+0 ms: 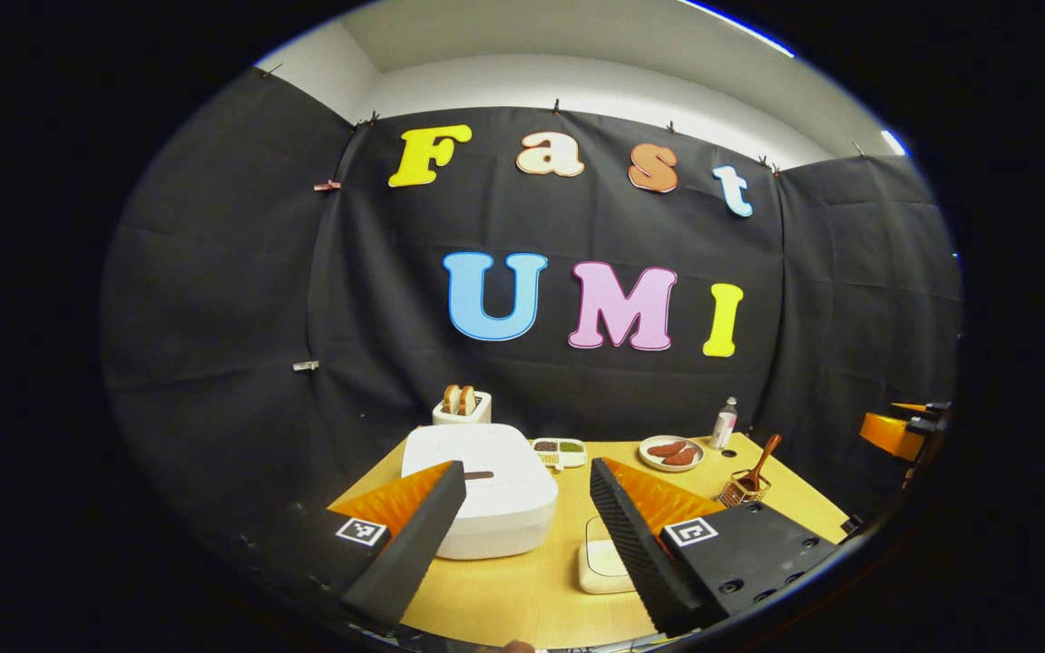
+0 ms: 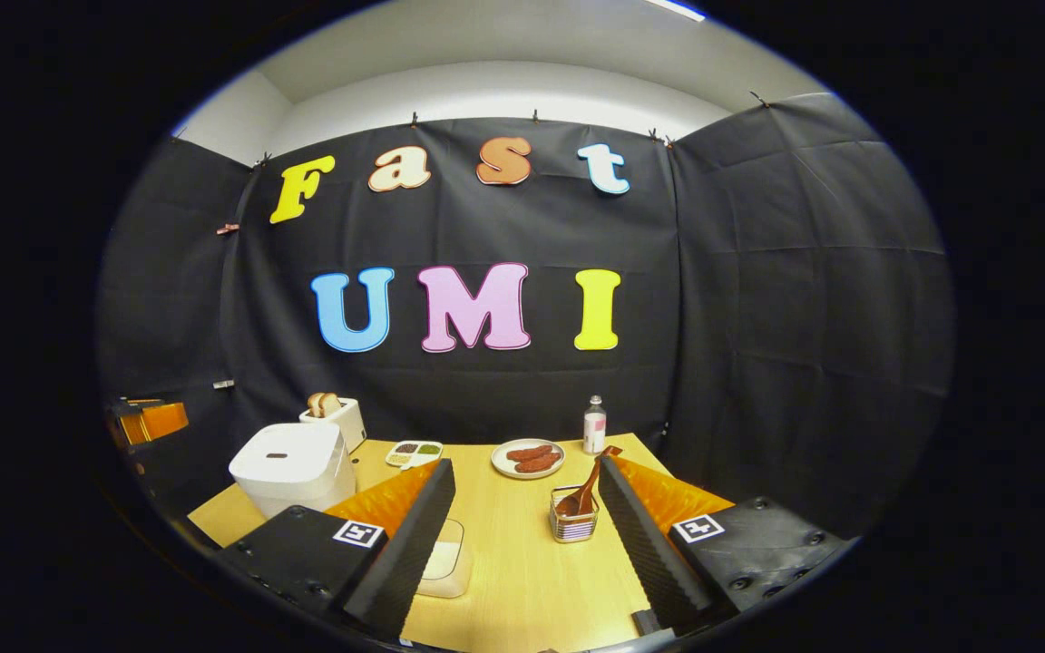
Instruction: Close the left gripper, press the button to open the rice cooker; take a wooden spoon from the chopstick holder with the right hand, scoop a spoonful of rice and pour it into the rice cooker, then put the wooden spoon back into the chopstick holder.
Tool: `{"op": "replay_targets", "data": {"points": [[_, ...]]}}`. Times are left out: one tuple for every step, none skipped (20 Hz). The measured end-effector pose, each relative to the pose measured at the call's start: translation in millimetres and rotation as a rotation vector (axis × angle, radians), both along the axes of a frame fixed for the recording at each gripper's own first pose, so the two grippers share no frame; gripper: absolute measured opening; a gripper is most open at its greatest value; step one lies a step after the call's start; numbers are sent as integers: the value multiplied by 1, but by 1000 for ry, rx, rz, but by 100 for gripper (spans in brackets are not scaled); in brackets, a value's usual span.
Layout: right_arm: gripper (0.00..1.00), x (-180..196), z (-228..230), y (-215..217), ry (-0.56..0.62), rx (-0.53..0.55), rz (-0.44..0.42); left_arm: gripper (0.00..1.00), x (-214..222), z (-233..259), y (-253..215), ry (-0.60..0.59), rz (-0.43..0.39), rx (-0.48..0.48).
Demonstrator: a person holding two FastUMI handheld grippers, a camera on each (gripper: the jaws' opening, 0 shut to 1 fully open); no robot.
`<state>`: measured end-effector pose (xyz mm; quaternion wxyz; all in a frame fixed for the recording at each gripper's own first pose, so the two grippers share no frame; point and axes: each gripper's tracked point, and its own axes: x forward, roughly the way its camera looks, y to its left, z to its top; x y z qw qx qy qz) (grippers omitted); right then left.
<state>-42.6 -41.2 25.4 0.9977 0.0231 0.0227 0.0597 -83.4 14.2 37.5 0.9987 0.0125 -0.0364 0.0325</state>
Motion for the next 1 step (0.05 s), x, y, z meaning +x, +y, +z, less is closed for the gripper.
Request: {"op": "replay_targets", "data": {"points": [[99, 1, 7, -5, -19, -3, 1, 95, -3, 5, -4, -11, 4, 14]]}}
